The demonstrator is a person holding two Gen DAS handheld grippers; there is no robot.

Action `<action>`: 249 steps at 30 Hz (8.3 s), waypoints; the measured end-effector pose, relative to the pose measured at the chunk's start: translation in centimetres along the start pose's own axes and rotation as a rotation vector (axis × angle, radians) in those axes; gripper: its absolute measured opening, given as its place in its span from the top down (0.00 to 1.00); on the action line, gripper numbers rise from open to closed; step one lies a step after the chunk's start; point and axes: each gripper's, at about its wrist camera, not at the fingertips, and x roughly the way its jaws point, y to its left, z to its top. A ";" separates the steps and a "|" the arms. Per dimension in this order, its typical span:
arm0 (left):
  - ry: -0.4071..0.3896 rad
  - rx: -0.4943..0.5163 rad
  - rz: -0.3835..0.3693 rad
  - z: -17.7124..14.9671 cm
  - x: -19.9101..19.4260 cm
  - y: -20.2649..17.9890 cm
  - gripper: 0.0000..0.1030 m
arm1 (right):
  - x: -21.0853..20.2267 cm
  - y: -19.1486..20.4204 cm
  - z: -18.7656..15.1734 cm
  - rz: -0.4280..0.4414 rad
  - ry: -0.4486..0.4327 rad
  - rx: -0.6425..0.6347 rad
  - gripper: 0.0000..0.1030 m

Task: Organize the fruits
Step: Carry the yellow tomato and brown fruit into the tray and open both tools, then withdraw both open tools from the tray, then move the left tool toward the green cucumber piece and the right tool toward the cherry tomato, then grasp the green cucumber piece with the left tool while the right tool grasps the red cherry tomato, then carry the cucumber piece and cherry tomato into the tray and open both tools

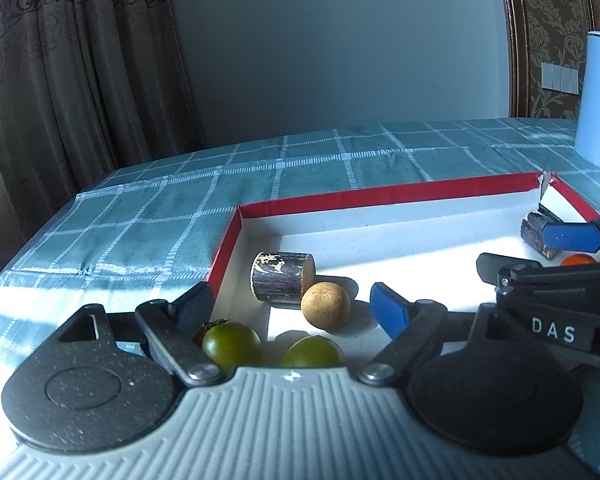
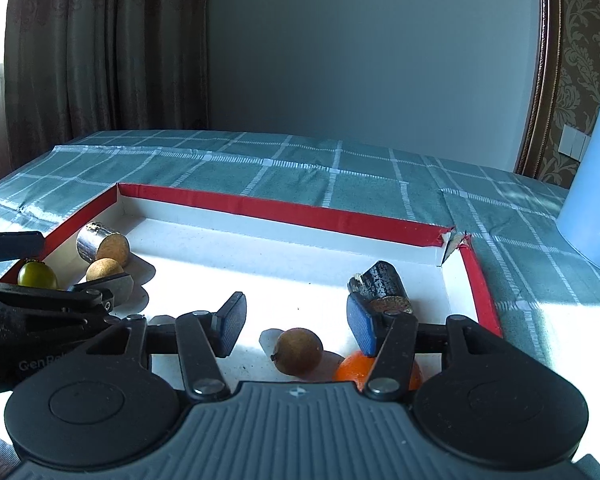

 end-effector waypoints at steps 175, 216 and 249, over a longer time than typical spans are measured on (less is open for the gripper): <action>0.093 -0.088 -0.045 -6.7 -6.9 4.6 0.75 | -7.2 5.6 -5.4 0.211 0.076 -0.150 0.49; 0.090 -0.076 -0.032 -6.7 -6.9 4.4 0.71 | -8.4 5.0 -5.7 0.219 0.027 -0.111 0.77; -0.122 0.000 -0.112 -2.0 -9.2 -0.1 0.75 | -10.7 -0.8 -3.1 0.132 -0.154 0.003 0.77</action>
